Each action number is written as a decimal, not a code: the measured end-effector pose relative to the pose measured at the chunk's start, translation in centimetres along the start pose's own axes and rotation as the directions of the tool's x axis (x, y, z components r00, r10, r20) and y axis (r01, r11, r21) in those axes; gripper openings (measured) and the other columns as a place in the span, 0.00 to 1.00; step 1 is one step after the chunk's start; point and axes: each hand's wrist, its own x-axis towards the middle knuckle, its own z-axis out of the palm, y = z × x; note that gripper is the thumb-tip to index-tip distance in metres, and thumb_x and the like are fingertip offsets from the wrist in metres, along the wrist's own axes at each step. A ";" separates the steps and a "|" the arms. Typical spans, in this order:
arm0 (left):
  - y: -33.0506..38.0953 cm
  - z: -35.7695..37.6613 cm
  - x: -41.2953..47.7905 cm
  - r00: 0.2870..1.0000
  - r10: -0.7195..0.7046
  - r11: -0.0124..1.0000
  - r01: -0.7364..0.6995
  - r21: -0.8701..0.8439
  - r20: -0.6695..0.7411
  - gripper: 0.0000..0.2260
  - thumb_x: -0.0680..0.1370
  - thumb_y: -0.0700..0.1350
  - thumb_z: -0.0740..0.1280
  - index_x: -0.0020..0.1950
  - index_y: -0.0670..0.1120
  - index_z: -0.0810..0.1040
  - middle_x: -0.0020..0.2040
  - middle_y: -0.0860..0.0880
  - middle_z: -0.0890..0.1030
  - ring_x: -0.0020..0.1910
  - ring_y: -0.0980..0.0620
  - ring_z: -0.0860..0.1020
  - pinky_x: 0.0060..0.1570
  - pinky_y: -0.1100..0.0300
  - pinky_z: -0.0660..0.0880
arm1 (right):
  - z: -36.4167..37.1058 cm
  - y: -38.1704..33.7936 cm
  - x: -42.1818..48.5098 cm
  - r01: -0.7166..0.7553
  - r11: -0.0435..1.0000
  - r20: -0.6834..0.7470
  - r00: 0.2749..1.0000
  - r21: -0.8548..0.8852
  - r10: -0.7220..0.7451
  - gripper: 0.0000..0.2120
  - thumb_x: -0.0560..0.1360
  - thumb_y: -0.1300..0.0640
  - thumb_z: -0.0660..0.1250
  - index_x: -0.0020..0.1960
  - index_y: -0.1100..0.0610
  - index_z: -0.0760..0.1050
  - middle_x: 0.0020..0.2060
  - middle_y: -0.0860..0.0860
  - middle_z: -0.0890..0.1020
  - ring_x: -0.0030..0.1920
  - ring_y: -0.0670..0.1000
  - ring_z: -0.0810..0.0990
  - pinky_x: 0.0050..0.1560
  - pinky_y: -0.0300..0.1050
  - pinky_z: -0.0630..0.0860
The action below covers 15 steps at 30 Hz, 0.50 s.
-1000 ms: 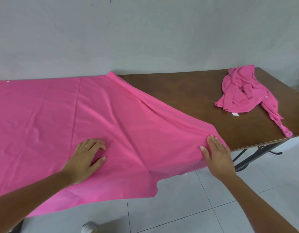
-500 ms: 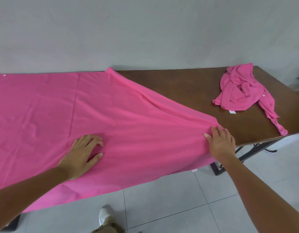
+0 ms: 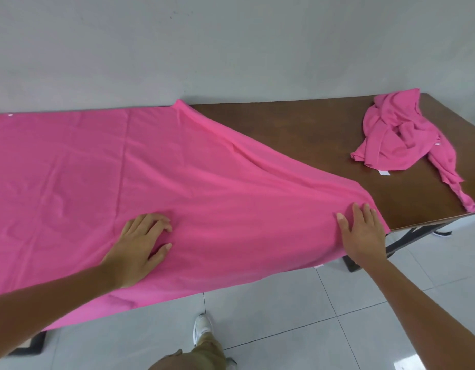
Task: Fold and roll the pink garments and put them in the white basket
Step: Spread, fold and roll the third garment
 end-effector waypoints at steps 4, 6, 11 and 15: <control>0.4 -0.4 1.0 1.000 0.029 0.999 -0.029 0.024 0.007 0.14 0.79 0.57 0.60 0.58 0.51 0.75 0.59 0.54 0.72 0.60 0.48 0.73 0.59 0.52 0.68 | -0.2 -0.7 0.7 -0.042 0.999 0.036 0.998 -0.007 0.043 0.41 0.77 0.33 0.43 0.79 0.61 0.58 0.79 0.63 0.58 0.79 0.63 0.54 0.79 0.62 0.52; 0.5 -0.7 2.5 0.999 0.052 0.999 -0.052 0.017 -0.007 0.13 0.79 0.57 0.61 0.57 0.51 0.75 0.58 0.54 0.73 0.59 0.49 0.73 0.57 0.53 0.68 | -0.4 -1.5 1.2 -0.078 0.997 0.027 0.997 0.029 0.077 0.40 0.78 0.33 0.46 0.78 0.62 0.59 0.78 0.64 0.60 0.79 0.64 0.56 0.78 0.64 0.54; -0.2 -0.8 9.4 0.997 0.031 1.000 -0.031 0.001 -0.068 0.17 0.78 0.58 0.60 0.60 0.49 0.75 0.61 0.52 0.74 0.61 0.49 0.72 0.60 0.52 0.68 | -1.3 -5.3 4.3 0.056 0.994 -0.083 0.995 0.091 -0.048 0.27 0.83 0.45 0.58 0.75 0.61 0.66 0.74 0.63 0.68 0.74 0.64 0.63 0.76 0.62 0.58; -1.6 -0.2 16.3 0.997 -0.042 0.999 0.044 0.023 -0.065 0.20 0.78 0.59 0.59 0.63 0.48 0.75 0.63 0.49 0.74 0.62 0.45 0.73 0.57 0.47 0.72 | -1.6 -10.3 8.3 0.176 0.978 -0.087 0.982 0.109 -0.167 0.19 0.82 0.50 0.61 0.69 0.59 0.73 0.67 0.59 0.76 0.68 0.62 0.70 0.70 0.58 0.64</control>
